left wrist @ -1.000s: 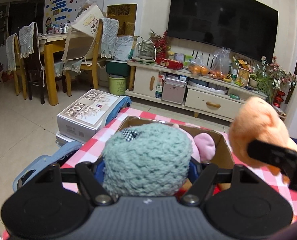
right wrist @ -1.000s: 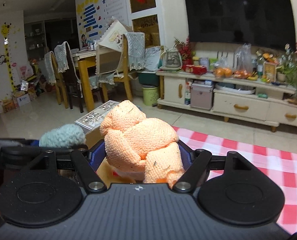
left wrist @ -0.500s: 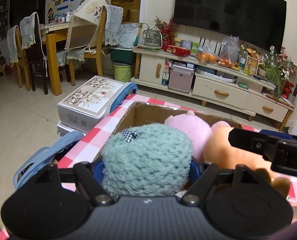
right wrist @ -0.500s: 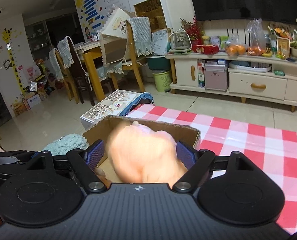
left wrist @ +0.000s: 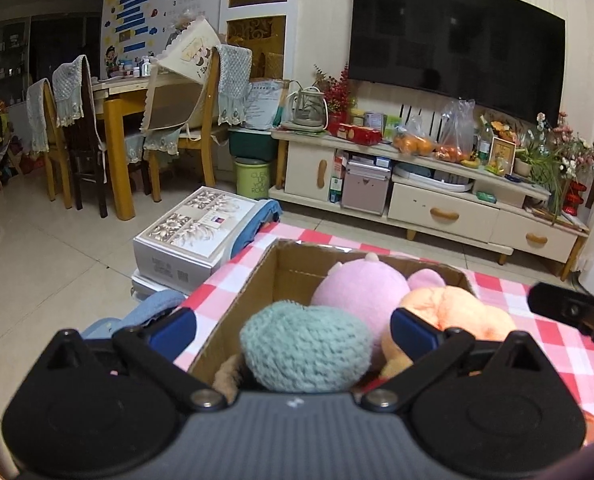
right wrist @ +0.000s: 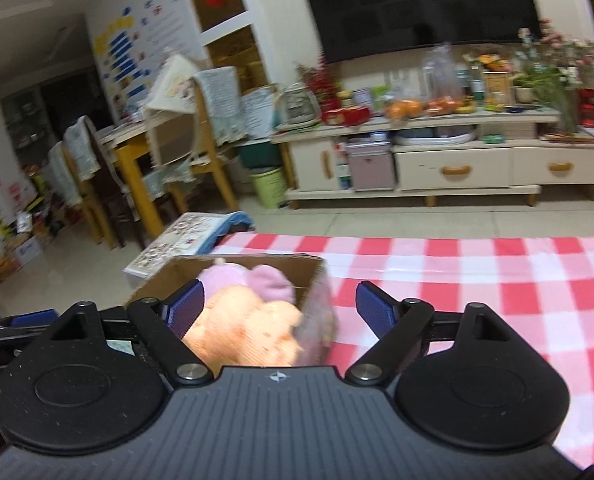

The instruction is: Organize soft objects

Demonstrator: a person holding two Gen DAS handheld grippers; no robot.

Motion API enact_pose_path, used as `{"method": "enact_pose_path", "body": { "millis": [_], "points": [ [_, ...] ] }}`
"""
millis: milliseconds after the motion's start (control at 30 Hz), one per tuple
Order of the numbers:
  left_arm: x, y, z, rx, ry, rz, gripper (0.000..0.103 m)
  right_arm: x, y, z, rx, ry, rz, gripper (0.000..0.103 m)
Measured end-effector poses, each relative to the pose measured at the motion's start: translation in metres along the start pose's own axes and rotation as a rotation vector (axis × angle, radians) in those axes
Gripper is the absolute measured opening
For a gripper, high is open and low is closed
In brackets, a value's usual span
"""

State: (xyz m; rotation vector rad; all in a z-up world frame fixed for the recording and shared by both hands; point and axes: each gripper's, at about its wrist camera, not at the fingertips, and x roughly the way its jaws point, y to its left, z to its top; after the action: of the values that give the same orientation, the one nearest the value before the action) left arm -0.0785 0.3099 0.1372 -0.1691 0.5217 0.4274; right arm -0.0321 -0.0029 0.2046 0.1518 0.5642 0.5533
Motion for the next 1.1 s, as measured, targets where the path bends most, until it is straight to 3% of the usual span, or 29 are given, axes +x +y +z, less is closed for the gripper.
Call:
{"method": "enact_pose_path", "body": {
  "millis": [133, 600, 1100],
  "points": [
    [-0.017, -0.005, -0.008, 0.024, -0.006, 0.006, 0.102, -0.020, -0.005, -0.011, -0.004, -0.026, -0.082, 0.103],
    [-0.089, -0.016, -0.051, 0.068, 0.005, -0.013, 0.102, -0.091, -0.003, -0.054, -0.061, 0.028, -0.158, 0.103],
    [-0.155, -0.025, -0.082, 0.128, -0.042, -0.028, 0.102, -0.164, 0.005, -0.081, -0.090, 0.014, -0.159, 0.103]
  ]
}}
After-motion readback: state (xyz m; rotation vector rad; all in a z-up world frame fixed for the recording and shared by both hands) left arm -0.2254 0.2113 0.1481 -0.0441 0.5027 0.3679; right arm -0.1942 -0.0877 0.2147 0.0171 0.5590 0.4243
